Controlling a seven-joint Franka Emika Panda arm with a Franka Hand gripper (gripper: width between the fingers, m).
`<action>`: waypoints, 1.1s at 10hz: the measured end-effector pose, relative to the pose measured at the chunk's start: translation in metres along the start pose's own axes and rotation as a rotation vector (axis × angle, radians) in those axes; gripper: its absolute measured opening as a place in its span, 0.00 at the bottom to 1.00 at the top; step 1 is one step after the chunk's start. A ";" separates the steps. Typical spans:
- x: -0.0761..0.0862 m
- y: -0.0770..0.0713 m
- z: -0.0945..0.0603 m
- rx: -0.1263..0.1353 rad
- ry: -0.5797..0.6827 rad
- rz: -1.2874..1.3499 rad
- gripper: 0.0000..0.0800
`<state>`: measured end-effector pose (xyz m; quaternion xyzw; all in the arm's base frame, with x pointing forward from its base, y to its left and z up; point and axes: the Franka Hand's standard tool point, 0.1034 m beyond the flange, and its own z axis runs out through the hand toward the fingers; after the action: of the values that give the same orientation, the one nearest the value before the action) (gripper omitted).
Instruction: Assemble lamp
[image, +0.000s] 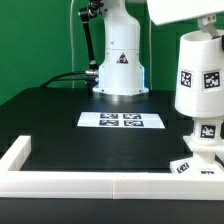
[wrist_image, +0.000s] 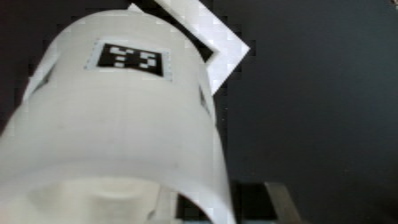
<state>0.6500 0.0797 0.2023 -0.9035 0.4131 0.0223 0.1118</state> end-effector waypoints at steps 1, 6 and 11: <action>-0.001 0.004 0.004 0.000 0.009 0.001 0.06; -0.023 0.008 0.043 -0.089 0.037 -0.053 0.06; -0.013 0.014 0.050 -0.121 0.050 -0.132 0.06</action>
Offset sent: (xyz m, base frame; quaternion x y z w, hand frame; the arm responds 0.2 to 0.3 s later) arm -0.0128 0.0149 -0.0268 -0.0498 0.0463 -0.0050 0.9977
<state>0.6335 0.0909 0.1525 -0.9342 0.3531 0.0174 0.0479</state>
